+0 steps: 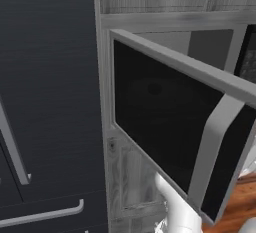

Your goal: Retrieve the reheated potato from the microwave, then place the potato, cheese, and condiment on the cutting board.

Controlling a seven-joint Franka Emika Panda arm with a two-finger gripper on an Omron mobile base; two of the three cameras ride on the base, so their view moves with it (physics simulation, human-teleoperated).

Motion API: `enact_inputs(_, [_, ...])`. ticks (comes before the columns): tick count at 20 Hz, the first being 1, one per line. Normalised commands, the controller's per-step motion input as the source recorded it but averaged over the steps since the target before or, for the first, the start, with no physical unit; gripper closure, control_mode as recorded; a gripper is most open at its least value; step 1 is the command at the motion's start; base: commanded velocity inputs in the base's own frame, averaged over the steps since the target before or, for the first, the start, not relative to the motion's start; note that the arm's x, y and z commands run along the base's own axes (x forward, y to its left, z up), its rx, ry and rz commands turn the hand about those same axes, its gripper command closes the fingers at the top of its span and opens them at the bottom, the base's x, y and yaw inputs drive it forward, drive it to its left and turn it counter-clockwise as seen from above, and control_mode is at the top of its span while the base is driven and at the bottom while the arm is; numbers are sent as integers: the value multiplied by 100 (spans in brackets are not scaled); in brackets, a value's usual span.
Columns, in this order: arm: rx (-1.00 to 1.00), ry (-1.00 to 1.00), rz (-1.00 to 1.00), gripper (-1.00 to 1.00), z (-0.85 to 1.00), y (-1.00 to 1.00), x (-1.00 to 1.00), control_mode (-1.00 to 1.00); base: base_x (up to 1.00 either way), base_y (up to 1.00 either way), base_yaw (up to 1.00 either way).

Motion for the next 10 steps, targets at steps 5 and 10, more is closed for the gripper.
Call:
enact_inputs(5, [0, 0, -1, -100, 0, 48, -13, -100, 0, 0, 0])
enact_inputs(10, [0, 0, -2, -100, 0, 47, -7, -100, 0, 0, 0])
